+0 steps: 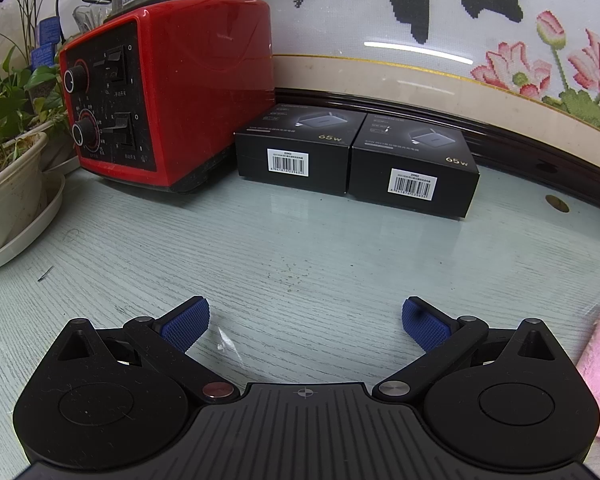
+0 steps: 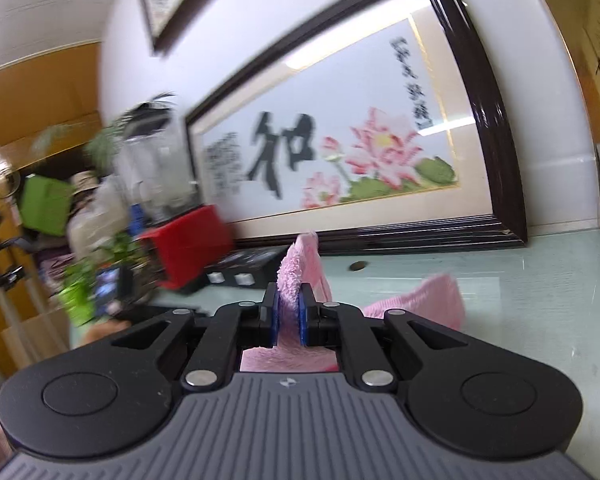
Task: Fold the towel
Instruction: 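Lift the towel edge with the right tool and open it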
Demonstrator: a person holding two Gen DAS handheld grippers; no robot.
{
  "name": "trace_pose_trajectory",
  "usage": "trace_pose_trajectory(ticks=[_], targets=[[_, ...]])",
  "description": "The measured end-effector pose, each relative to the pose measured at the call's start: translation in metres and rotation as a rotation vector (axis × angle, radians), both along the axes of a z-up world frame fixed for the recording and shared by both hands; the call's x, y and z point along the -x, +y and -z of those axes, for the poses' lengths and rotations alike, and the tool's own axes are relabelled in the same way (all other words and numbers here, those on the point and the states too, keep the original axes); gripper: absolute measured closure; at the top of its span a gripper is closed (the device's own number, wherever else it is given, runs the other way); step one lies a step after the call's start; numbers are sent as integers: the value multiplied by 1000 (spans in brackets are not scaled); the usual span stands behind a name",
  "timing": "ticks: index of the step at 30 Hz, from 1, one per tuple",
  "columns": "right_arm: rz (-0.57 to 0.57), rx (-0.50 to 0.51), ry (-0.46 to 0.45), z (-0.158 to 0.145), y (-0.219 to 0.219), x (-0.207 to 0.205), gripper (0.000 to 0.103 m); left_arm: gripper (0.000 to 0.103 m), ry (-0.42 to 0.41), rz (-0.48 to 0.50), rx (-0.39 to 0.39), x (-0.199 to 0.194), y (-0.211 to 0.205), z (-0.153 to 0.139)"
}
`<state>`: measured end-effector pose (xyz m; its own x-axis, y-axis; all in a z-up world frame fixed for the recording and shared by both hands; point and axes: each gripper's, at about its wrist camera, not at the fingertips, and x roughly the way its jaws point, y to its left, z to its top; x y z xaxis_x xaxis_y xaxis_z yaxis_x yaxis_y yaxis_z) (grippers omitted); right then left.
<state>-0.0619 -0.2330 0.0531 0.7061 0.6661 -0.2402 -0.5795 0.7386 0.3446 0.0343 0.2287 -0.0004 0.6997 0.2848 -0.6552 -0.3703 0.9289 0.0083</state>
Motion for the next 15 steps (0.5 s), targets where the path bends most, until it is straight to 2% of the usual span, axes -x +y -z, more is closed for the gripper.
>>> trace_pose_trajectory(ticks=[3,7,10,11,13,15], targets=[[10,85,20,8,-10,36,88,0,-1,6,0,2,-1,0],[68,161,105,26,-20,56,83,0,-4,40,3,5,-5,0],[136,176,117,31,-27,65,67,0,-18,75,19,10,-9,-1],[158,180,110,31,-29,67,53,0,-26,92,32,13,-10,-1],[188,167,90,27,-30,67,39,0,-32,113,66,17,-11,-3],[184,157,83,25,-28,65,41,0,-32,138,94,21,-14,-5]])
